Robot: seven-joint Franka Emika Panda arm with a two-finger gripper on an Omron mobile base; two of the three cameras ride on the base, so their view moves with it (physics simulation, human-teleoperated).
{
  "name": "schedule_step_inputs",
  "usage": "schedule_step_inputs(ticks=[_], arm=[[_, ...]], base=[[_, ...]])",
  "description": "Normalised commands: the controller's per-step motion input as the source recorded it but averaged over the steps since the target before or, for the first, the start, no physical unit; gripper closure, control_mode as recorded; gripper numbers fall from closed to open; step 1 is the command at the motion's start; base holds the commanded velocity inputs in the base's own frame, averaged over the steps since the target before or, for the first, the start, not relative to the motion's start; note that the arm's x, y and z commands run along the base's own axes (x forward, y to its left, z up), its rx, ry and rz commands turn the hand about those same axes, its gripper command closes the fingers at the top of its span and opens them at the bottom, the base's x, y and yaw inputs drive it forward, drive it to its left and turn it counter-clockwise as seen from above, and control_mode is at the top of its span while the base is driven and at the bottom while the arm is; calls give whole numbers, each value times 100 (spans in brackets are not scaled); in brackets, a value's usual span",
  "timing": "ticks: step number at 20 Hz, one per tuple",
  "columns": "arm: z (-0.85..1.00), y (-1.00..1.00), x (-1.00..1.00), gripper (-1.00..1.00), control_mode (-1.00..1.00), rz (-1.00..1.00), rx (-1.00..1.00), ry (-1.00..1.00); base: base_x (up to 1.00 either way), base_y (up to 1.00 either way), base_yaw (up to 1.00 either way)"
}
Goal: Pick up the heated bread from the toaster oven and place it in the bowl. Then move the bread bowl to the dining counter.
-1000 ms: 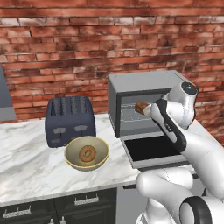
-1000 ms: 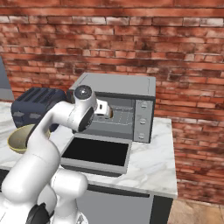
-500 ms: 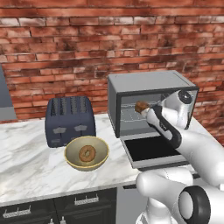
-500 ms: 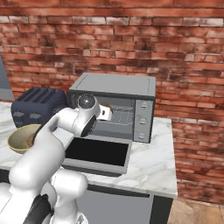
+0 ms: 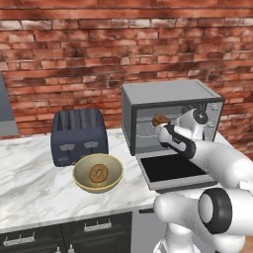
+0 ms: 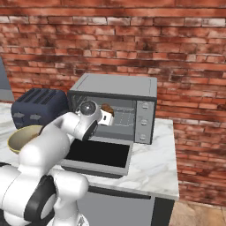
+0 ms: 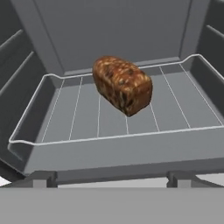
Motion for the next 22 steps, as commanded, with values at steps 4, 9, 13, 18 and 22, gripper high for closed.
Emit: schedule_step_inputs(ticks=[4,9,13,18,22], arm=[[-8,0,25,-100,-100,-5,6,0],[-16,0,12,-100,-100,0,0,0],[-21,0,13,-100,-100,0,0,0],[-16,0,21,-100,-100,0,0,0],[-12,0,33,-100,-100,0,0,0]], base=[[0,0,0],[0,0,0],[0,0,0],[0,0,0],[0,0,0]])
